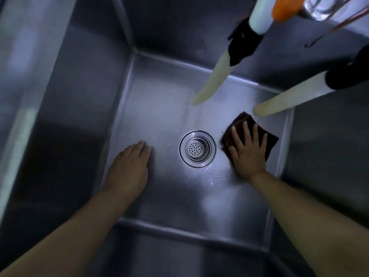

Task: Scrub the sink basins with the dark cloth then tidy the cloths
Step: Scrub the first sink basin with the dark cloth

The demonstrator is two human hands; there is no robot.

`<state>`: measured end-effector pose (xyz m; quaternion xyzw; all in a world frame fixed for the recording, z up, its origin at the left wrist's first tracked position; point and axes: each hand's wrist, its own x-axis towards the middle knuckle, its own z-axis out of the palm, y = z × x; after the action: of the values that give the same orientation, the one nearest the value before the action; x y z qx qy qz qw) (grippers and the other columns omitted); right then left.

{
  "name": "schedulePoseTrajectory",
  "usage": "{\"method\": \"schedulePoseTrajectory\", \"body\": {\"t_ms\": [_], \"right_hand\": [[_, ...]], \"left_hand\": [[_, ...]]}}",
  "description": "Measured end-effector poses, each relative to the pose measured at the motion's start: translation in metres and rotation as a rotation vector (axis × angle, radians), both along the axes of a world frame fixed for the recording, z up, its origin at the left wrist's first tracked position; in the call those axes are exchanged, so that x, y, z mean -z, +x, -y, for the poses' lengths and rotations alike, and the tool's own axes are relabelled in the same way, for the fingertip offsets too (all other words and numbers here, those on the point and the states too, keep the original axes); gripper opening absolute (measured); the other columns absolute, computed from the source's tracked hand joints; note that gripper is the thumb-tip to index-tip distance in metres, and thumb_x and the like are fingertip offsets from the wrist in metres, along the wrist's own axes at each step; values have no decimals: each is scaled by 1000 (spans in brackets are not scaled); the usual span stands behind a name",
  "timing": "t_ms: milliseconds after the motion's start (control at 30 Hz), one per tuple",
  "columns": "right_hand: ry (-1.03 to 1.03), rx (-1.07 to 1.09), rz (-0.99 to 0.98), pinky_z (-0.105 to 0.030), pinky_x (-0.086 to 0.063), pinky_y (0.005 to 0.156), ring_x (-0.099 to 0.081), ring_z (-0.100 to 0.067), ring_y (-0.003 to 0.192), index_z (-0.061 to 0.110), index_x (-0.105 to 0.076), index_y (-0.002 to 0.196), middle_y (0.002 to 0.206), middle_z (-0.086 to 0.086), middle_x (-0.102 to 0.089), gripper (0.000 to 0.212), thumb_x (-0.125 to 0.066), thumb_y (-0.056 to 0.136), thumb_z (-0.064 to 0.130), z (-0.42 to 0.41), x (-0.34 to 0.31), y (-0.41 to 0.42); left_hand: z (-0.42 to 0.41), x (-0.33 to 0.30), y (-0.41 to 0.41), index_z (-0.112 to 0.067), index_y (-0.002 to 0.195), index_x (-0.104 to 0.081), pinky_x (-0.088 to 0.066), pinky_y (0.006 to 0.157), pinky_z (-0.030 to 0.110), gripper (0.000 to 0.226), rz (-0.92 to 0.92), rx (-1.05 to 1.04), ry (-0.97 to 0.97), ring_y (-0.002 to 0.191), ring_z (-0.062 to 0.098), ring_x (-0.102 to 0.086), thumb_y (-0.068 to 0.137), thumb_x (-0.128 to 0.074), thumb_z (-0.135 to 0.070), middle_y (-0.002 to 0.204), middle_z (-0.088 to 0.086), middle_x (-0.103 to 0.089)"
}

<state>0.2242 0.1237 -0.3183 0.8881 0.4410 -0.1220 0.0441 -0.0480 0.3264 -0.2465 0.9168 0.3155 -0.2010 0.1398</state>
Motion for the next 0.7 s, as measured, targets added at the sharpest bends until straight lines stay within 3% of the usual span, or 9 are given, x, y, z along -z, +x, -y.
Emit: {"method": "schedulePoseTrajectory", "body": {"t_ms": [167,300,367,500,600,700], "right_hand": [[-14,-52,12,-58,-13,105,-20,-42,136,22,-26,145,150,-20,-28,62,-34,86,42,55,-8,-52],[-82,-224,-52,-58,-8,108,-9,-41,142,27,-21,147,158,-13,-4,71,-37,81,47,67,-13,-108],[-77,-379,-93,-59,-6,108,2,-38,144,29,-27,145,156,-12,-14,73,-42,77,50,53,-14,-136],[-34,-657,-169,-61,-12,107,-19,-36,139,32,-31,142,150,-8,-37,82,-67,71,53,-13,-17,-168],[-27,-774,-173,-61,-10,108,-23,-36,140,34,-34,143,152,-6,-34,70,-53,78,54,-70,-10,-167],[-46,-758,-141,-63,-10,110,-26,-36,140,35,-38,142,152,-5,-33,65,-32,80,55,-119,-5,-155]], "left_hand": [[3,-13,-7,-2,132,-52,-43,99,45,62,-13,-28,-7,122,35,-50,73,-68,-6,137,17,-51],[-3,-33,-20,3,105,-67,-54,75,44,49,-6,-19,68,93,37,-66,57,-74,-4,107,21,-67],[-6,-42,-27,2,102,-68,-54,70,43,51,-25,-41,77,90,36,-66,54,-79,-6,101,19,-68],[-12,-46,-42,1,104,-67,-54,72,44,50,-48,-74,95,93,37,-65,55,-79,-6,105,19,-67],[-14,-45,-47,1,100,-68,-54,74,43,49,-47,-95,101,95,37,-64,53,-79,-5,106,20,-67],[-13,-42,-49,0,104,-68,-53,76,42,49,-70,-111,95,98,36,-63,56,-78,-7,109,19,-66]]}}
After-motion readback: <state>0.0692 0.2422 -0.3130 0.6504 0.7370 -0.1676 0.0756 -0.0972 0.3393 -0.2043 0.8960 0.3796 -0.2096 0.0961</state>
